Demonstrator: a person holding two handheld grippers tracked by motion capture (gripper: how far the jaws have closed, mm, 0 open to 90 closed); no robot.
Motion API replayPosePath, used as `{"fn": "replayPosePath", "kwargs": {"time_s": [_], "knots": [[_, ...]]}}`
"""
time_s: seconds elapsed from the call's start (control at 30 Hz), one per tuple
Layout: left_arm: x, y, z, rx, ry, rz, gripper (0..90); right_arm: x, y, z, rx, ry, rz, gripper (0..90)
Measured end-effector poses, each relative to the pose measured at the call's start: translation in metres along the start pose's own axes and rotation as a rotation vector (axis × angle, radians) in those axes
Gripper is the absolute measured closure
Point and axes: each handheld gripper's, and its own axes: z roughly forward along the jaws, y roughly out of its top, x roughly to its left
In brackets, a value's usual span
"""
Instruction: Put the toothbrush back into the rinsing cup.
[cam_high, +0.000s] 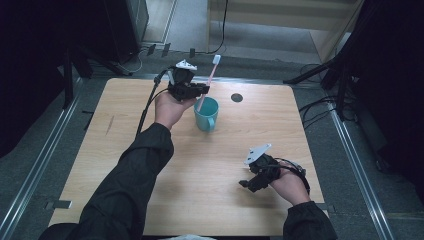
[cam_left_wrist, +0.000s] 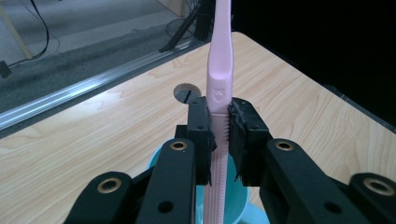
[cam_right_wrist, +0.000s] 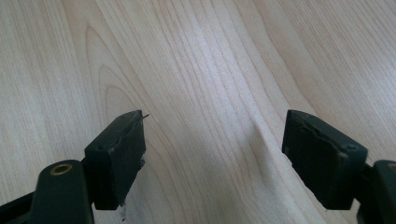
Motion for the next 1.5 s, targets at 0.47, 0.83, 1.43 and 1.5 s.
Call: {"fn": "replayPosePath", "kwargs": {"time_s": [0.47,0.83,1.43,1.5], "knots": [[0.001,-0.002,0.027,0.045,0.016,0.004,78.7,0.000,0.000,0.000,0.000,0.000,-0.003,21.3],[0.004,-0.014,0.037,0.076,0.017,-0.002,78.5,0.000,0.000,0.000,0.003,-0.002,-0.008,21.3],[0.009,-0.039,0.044,0.153,0.016,-0.020,77.9,0.000,0.001,0.002,0.013,0.002,-0.015,21.3],[0.007,-0.039,0.045,0.157,0.020,-0.013,77.9,0.000,0.001,0.002,0.014,0.000,-0.015,21.3]]}}
